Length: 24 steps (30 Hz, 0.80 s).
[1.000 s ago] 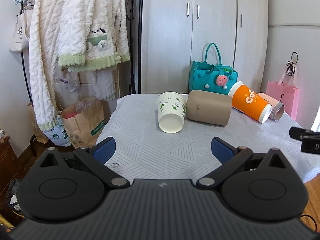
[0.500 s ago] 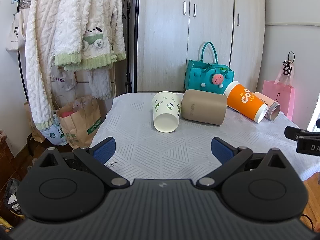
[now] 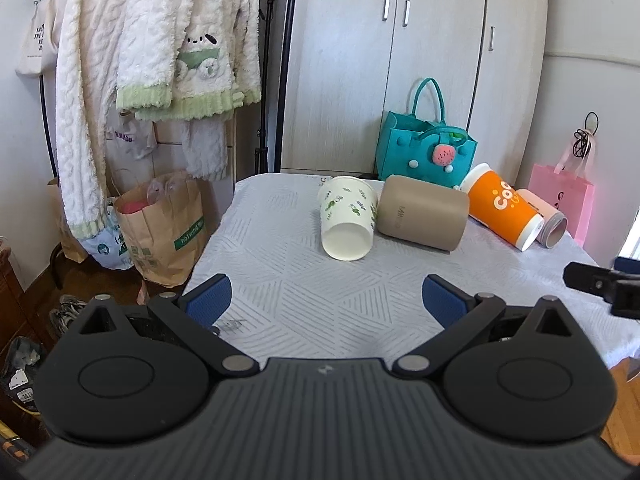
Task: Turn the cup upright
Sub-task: 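Move the right gripper to the white leaf-print paper cup and close on it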
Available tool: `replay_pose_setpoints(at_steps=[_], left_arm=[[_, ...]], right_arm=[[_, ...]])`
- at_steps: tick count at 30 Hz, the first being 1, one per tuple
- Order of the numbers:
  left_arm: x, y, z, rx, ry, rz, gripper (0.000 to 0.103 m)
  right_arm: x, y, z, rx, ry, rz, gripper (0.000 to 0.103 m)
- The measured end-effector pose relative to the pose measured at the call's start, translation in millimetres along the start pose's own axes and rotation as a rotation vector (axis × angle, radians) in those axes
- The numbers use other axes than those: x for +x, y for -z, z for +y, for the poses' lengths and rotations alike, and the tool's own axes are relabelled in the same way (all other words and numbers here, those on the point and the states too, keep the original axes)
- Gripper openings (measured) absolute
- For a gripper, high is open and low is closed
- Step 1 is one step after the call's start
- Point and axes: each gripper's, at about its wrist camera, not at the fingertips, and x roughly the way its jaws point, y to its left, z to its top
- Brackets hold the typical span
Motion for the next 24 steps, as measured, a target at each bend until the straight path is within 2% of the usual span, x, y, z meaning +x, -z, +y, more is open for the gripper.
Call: replay_pose_setpoints(at_steps=[3,6,14,24], left_arm=[[2.2,-7.4,12.4,-0.019,0.003,0.008,0.103],[7.0,-13.5,27.0,-0.051,0.025,0.019,0.103],[25.1,-23.8,74.0,-0.146,0.066,0.060,0.103],[48.8,-25.8,120.2,-0.239,0.104,0.095,0.103]], right_arm=[[13.4,-11.3,-8.8,0.092,-0.236,0.048,0.103],[37.9,-23.4,-6.4,0.151,-0.362,0.144,0.103],[91.5,-41.2,39.7,0.145,-0.457,0.302,0.103],[157.1,-64.7,83.1,0.161,-0.443,0.407,0.103]])
